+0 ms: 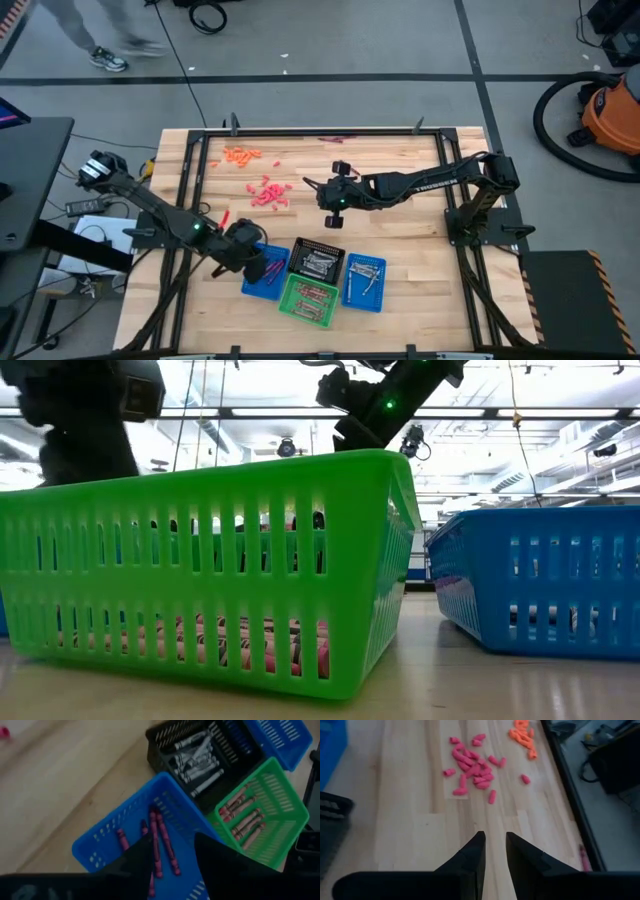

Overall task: Sort crayons
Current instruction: Put the dark red crayon into the left blue bin

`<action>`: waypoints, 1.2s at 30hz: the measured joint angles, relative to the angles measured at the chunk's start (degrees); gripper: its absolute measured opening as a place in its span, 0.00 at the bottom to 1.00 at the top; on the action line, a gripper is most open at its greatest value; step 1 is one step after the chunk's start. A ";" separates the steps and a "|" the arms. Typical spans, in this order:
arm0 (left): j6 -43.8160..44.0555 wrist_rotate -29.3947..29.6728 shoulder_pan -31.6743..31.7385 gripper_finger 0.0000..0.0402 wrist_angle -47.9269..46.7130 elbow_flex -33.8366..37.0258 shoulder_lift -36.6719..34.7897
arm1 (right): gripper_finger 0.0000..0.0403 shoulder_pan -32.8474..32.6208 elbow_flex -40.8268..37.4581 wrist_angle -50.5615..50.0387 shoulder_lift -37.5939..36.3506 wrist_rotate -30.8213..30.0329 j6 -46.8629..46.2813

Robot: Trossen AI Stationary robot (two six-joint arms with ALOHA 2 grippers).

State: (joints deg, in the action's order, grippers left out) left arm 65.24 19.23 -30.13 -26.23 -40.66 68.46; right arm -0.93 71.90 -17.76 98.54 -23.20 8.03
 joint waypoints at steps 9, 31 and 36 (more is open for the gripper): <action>-12.41 -0.80 8.17 0.39 2.29 0.00 0.01 | 0.21 0.25 0.00 1.78 0.02 3.83 1.12; -43.47 6.81 26.06 0.39 9.59 0.00 1.04 | 0.21 16.78 -12.19 10.03 0.02 8.37 2.26; -44.05 6.75 26.60 0.39 10.27 0.00 1.04 | 0.23 24.24 -16.36 16.03 0.02 13.64 1.46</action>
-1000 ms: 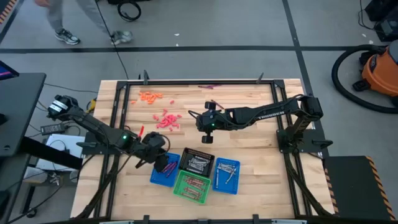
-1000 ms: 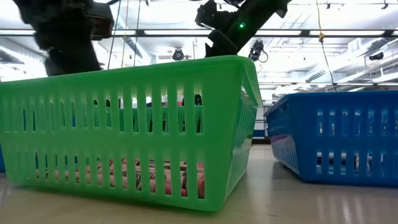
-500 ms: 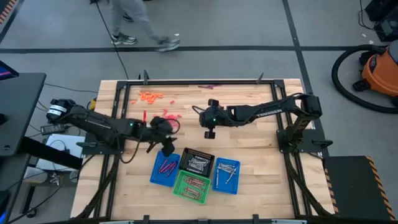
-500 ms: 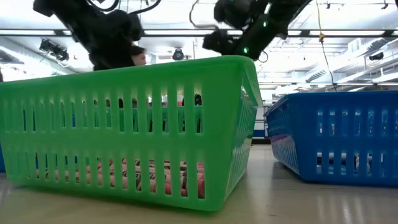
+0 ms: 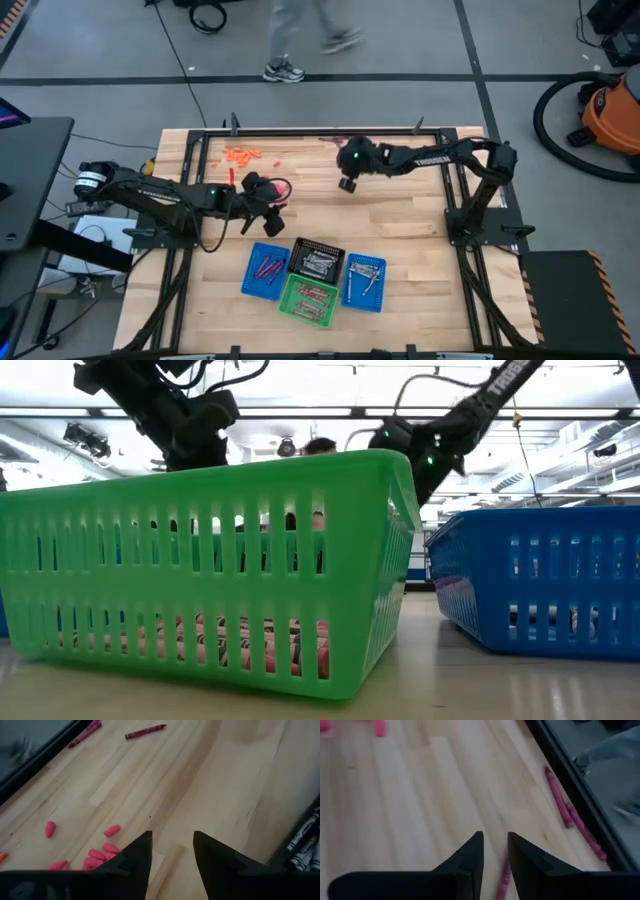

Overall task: Sort crayons
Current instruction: Put the dark red crayon into the left blue bin

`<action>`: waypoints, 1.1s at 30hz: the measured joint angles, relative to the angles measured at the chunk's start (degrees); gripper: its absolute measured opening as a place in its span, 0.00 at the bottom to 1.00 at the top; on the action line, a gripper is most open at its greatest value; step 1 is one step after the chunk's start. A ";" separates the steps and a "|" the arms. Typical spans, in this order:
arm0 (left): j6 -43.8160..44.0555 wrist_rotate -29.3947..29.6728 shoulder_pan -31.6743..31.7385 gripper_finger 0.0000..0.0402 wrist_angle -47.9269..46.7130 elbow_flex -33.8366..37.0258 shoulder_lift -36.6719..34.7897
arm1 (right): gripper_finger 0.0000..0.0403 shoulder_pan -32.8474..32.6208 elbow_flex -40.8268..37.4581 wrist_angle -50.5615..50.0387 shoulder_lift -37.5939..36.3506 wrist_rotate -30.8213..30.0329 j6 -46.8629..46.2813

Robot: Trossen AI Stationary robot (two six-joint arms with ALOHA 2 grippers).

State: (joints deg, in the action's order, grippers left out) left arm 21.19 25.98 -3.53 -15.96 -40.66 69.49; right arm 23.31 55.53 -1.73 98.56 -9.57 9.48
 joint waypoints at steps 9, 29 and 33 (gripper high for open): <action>-1.11 -0.07 0.00 0.39 2.00 0.00 0.00 | 0.38 7.40 -1.55 1.08 2.08 5.78 -4.82; -1.80 -0.20 0.20 0.39 2.15 0.00 0.00 | 0.39 8.96 -0.92 -3.59 7.09 7.06 -9.25; -2.45 -0.24 0.20 0.39 2.47 0.00 0.00 | 0.30 8.75 -0.95 -3.80 7.08 7.26 -8.77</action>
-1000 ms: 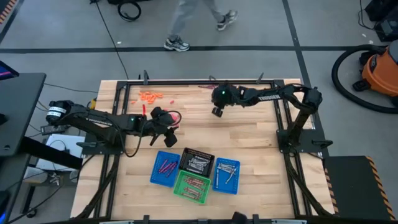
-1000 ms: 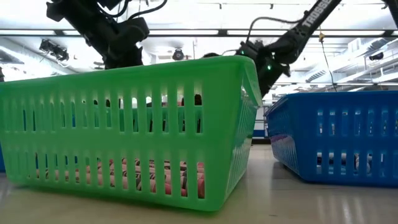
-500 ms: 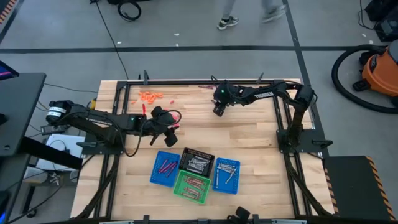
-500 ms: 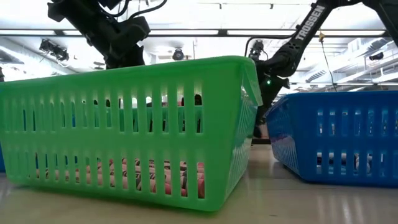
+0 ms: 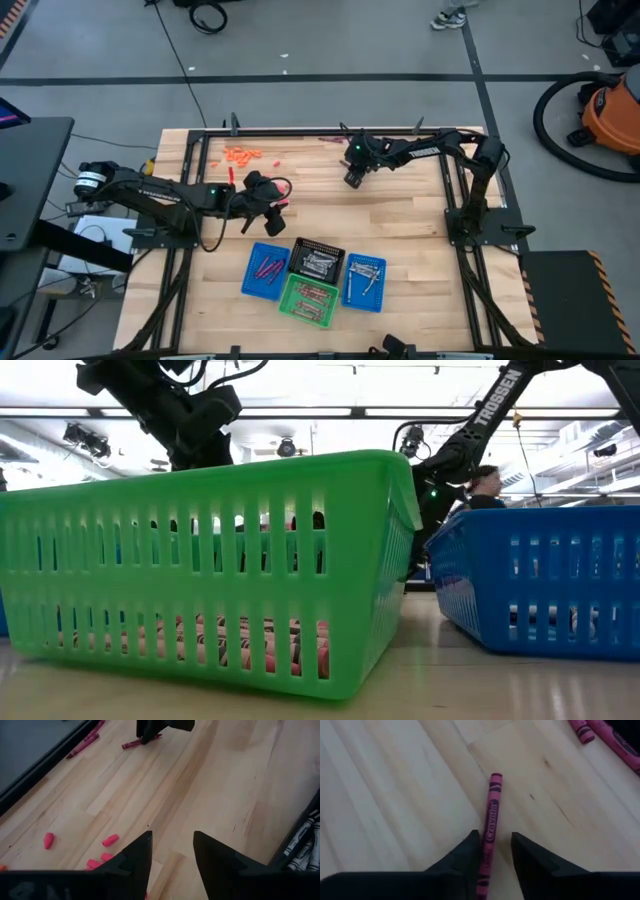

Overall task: Sort crayons
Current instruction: Put the dark red crayon into the left blue bin

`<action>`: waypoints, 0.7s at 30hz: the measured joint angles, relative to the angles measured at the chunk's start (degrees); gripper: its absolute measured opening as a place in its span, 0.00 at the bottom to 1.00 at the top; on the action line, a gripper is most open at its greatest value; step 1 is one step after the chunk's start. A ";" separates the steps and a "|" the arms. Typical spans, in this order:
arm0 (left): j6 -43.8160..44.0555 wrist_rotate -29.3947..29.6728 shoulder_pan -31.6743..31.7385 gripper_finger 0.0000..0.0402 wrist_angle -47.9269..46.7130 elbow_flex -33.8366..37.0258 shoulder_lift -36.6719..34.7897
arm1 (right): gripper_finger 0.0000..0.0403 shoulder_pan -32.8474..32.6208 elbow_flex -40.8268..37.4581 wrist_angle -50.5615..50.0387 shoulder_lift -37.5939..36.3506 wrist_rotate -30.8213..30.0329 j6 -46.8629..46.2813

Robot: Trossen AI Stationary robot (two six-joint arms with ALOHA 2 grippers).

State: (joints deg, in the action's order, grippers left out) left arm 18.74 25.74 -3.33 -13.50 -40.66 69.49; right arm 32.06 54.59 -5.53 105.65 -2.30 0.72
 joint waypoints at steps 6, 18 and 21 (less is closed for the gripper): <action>-0.08 -0.02 -0.15 0.39 -0.53 0.00 0.00 | 0.12 -0.01 -0.02 -0.30 0.00 1.61 0.76; 1.15 -0.04 -0.15 0.39 -1.38 0.00 0.00 | 0.01 0.06 -0.11 -0.52 -0.04 2.66 1.40; 1.30 -0.05 -0.15 0.39 -1.42 0.00 0.00 | 0.01 0.06 -0.11 -0.51 0.00 2.90 1.40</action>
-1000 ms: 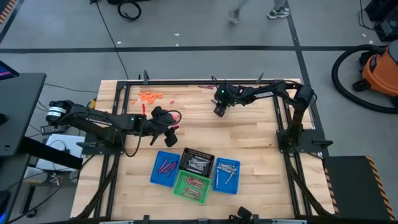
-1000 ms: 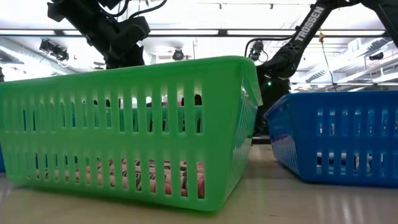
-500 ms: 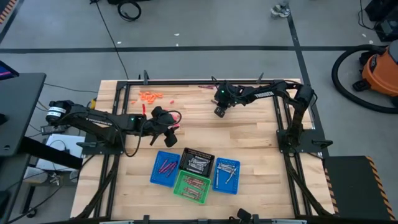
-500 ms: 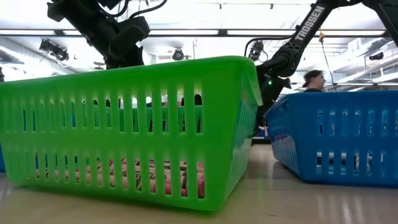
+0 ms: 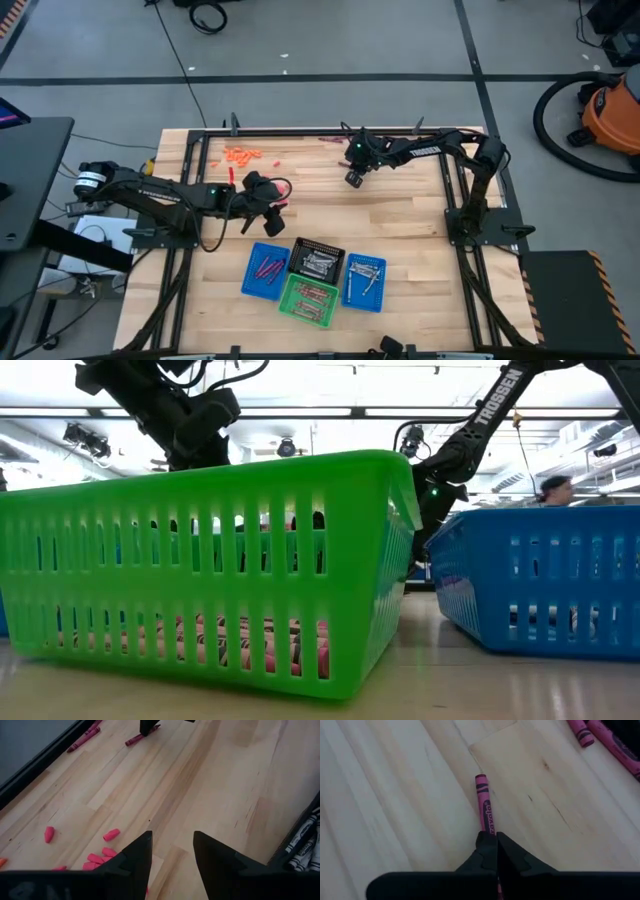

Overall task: Sort crayons
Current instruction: Put the dark red crayon into the left blue bin

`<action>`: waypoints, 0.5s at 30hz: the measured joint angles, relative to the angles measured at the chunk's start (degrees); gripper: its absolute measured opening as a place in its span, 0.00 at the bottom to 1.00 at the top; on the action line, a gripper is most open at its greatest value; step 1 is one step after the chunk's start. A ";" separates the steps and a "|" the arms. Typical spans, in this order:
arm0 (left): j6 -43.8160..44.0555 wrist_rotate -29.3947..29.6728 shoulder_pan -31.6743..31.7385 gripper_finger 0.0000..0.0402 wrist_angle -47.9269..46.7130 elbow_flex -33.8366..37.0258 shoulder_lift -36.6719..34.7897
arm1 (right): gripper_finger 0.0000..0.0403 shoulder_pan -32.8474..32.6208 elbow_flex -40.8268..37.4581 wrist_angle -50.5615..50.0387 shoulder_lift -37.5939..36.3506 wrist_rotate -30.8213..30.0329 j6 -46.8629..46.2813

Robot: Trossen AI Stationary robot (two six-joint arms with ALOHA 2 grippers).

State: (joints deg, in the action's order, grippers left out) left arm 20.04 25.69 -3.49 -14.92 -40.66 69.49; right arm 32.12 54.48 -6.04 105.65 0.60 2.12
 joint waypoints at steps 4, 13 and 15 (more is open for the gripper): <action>0.15 -0.02 0.00 0.39 0.02 0.00 0.00 | 0.01 -0.04 -0.04 0.07 -0.26 0.59 -0.01; 0.32 -0.02 0.00 0.39 -0.46 0.00 0.00 | 0.01 -0.43 -0.37 -0.63 -4.07 0.96 0.36; 0.30 -0.02 -0.13 0.39 -0.46 0.00 0.00 | 0.01 -1.11 -0.37 -0.68 -4.66 0.92 0.38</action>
State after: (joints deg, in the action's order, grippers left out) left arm 20.34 25.67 -3.62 -15.38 -40.66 69.49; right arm 31.01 54.11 -6.73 100.98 1.52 2.50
